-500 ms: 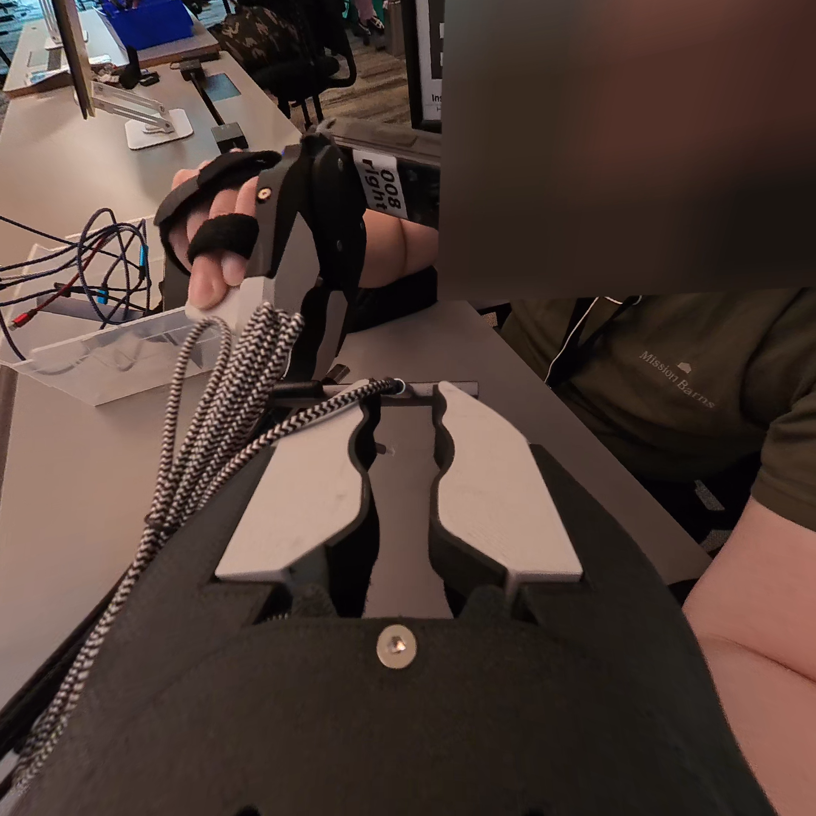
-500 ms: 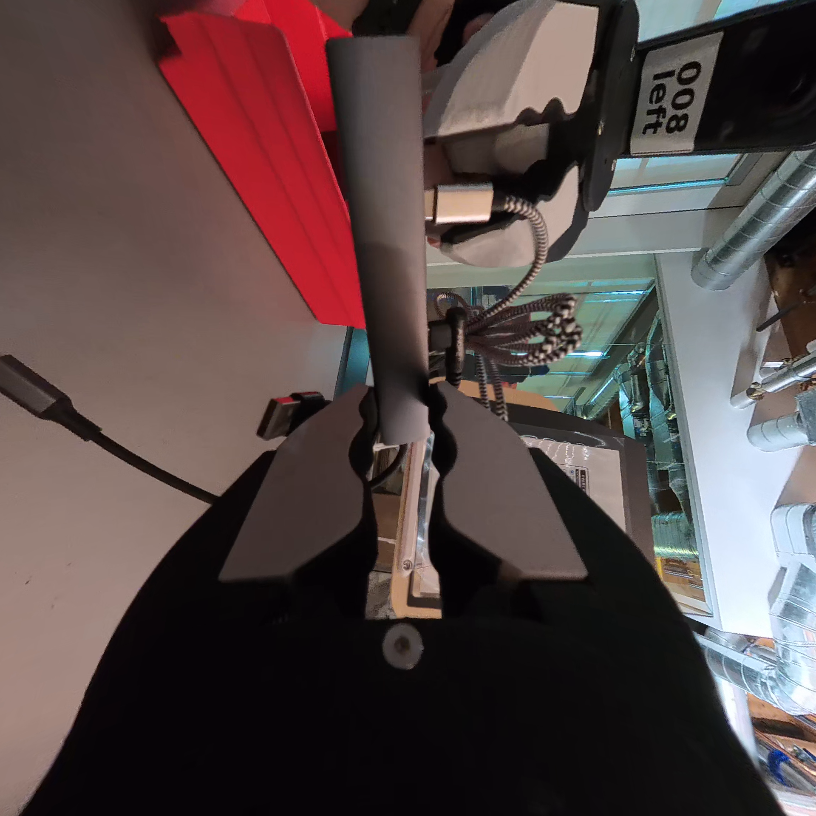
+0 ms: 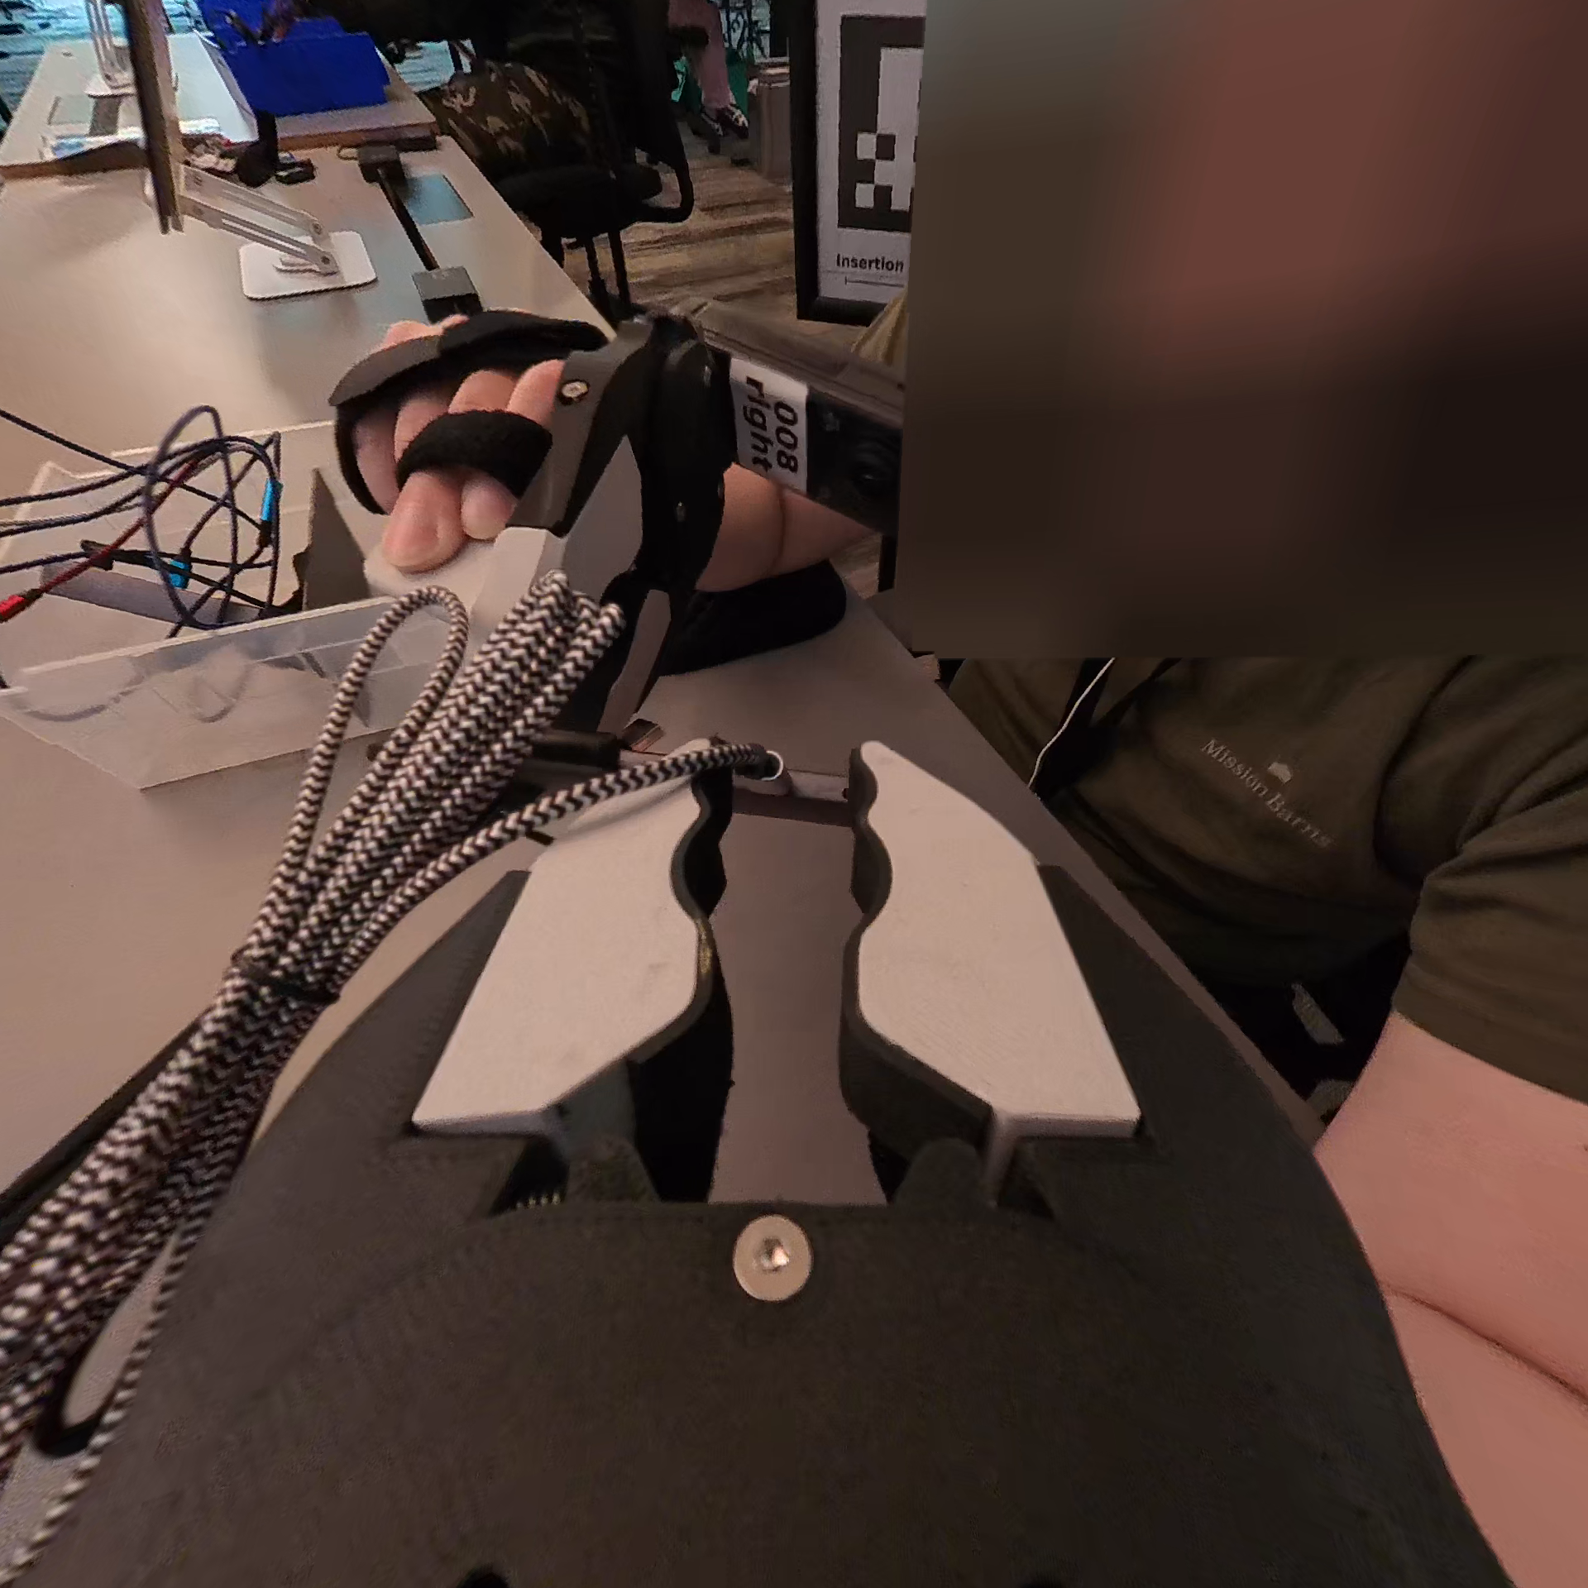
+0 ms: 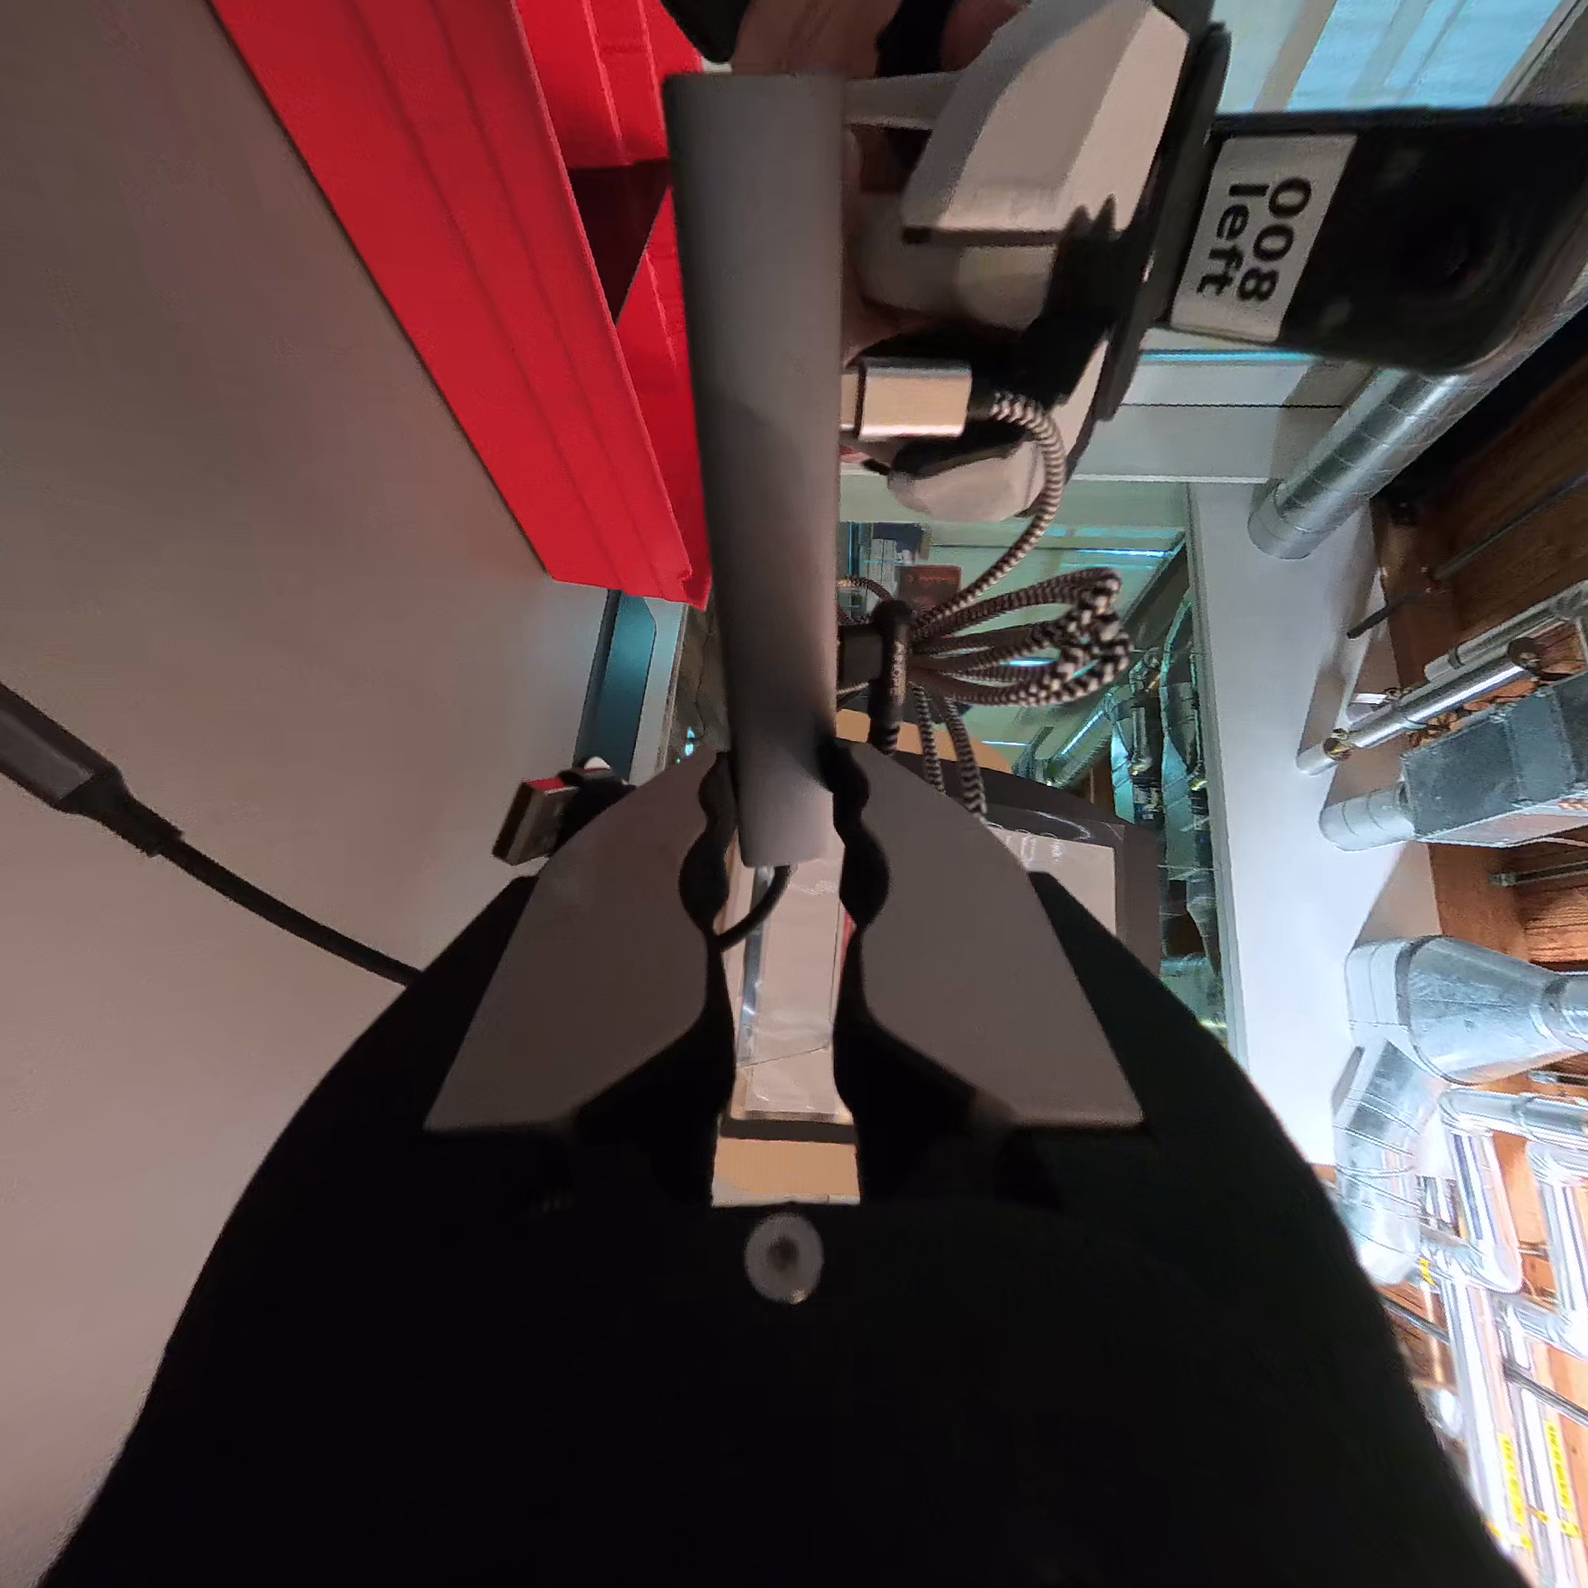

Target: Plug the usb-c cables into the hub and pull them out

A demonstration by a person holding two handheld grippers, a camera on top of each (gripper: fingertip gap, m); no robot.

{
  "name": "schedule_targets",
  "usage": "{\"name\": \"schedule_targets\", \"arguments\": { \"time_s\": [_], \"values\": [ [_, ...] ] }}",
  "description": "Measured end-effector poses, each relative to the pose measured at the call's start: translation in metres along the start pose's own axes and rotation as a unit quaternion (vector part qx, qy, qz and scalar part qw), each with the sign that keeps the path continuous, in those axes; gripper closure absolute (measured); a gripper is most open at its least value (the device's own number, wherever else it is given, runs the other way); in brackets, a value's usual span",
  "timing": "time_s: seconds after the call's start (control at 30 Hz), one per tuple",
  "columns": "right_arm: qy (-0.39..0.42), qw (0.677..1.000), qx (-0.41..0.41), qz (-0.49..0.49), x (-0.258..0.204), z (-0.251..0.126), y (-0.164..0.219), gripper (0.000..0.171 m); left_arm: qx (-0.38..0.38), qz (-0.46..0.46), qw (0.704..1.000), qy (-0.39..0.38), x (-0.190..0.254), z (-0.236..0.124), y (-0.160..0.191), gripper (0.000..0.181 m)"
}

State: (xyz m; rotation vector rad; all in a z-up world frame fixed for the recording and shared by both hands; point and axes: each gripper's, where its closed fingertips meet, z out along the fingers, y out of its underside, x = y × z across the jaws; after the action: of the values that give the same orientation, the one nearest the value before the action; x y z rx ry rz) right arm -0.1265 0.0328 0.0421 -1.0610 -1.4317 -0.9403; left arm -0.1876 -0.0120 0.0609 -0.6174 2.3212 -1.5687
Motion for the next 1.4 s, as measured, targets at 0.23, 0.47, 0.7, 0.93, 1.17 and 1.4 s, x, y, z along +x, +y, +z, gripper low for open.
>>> {"name": "schedule_targets", "arguments": {
  "time_s": [0.23, 0.47, 0.7, 0.93, 1.17, 1.4],
  "values": [
    [0.009, 1.000, -0.009, -0.013, 0.002, 0.000, 0.003, 0.148, 0.024, -0.029, 0.999, 0.015, -0.003, -0.003, -0.004, 0.157],
    [0.010, 1.000, -0.012, -0.019, 0.001, 0.000, 0.004, 0.148, 0.024, -0.035, 0.999, 0.010, -0.006, -0.005, -0.003, 0.157],
    [0.013, 1.000, -0.015, -0.020, 0.002, 0.001, 0.005, 0.148, 0.038, -0.041, 0.998, 0.004, -0.009, -0.008, -0.006, 0.155],
    [0.008, 1.000, -0.017, -0.006, -0.002, 0.004, 0.008, 0.148, 0.113, -0.060, 0.992, 0.015, -0.013, -0.025, -0.024, 0.171],
    [0.004, 1.000, -0.019, -0.019, -0.003, 0.003, 0.009, 0.148, 0.061, -0.020, 0.998, -0.021, -0.015, -0.015, -0.013, 0.171],
    [0.013, 1.000, -0.015, -0.011, 0.003, 0.000, 0.008, 0.148, 0.038, -0.001, 0.999, -0.021, -0.011, -0.006, -0.011, 0.171]
  ]
}}
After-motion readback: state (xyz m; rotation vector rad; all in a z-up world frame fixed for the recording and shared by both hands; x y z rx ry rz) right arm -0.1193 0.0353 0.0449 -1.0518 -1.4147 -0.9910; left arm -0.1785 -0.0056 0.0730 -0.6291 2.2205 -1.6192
